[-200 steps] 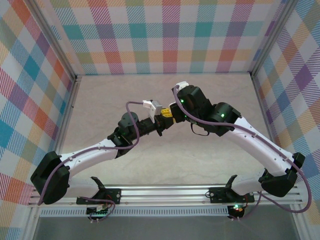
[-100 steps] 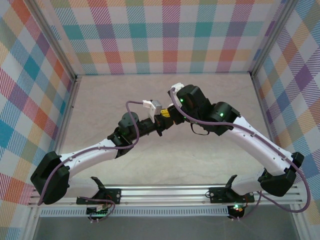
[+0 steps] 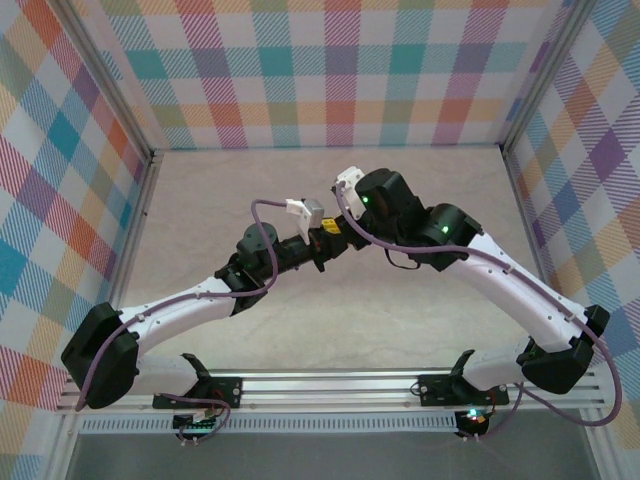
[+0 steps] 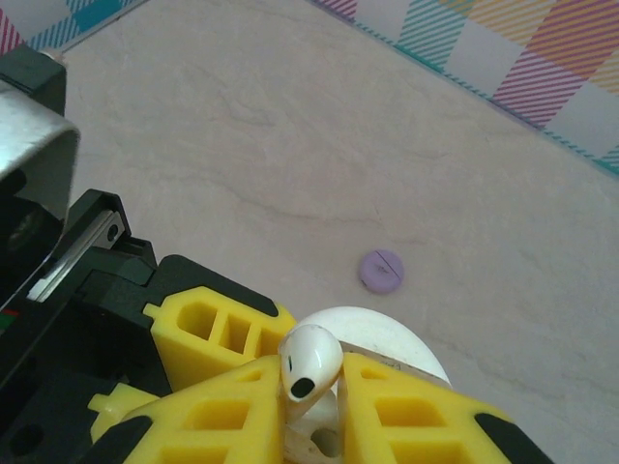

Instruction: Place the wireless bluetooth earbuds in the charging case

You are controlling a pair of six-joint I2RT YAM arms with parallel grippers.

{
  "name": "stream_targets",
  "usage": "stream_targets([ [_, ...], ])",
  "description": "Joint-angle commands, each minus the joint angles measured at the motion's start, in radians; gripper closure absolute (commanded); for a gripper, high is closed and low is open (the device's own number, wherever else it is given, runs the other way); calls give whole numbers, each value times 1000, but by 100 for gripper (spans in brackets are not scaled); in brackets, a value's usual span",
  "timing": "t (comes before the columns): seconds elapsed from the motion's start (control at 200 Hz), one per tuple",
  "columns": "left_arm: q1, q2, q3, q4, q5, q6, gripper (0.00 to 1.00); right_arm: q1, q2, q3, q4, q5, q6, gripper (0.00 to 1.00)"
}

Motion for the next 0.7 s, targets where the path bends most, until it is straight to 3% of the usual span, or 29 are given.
stream_targets([
  [0.0,13,-45,-31,122,24,35,100,-1,9,50,-68,-44,-38,79],
  [0.5,20,-80,-101,195,112,139,100,-48,-43,77,-80,-254,5,79],
  [0.695,21,-93,-96,179,126,138,100,-51,-51,60,-83,-228,-5,79],
])
